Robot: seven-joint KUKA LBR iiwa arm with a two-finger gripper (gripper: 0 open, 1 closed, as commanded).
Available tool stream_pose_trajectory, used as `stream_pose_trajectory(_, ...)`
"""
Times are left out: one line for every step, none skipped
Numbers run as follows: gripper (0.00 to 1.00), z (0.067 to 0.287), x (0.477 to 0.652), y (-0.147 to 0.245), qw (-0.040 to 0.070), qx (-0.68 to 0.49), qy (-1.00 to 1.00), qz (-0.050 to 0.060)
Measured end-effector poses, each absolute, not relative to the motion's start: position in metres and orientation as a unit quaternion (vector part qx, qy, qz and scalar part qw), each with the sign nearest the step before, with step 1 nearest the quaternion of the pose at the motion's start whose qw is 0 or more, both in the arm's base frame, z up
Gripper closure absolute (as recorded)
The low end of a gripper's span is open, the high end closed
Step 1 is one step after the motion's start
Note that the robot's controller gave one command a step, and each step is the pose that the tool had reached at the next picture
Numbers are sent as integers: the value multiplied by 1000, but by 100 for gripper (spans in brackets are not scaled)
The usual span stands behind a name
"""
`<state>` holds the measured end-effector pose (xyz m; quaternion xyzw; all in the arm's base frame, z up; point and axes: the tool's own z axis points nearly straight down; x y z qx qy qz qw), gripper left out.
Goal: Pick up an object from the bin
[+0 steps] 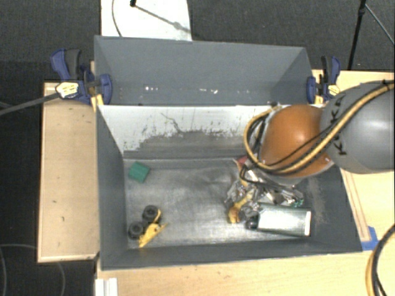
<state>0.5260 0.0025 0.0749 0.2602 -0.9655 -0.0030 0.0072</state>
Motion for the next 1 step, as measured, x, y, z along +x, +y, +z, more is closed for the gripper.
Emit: stream_pose_trajectory(100, 231, 539, 0, -3, 261, -965, 1)
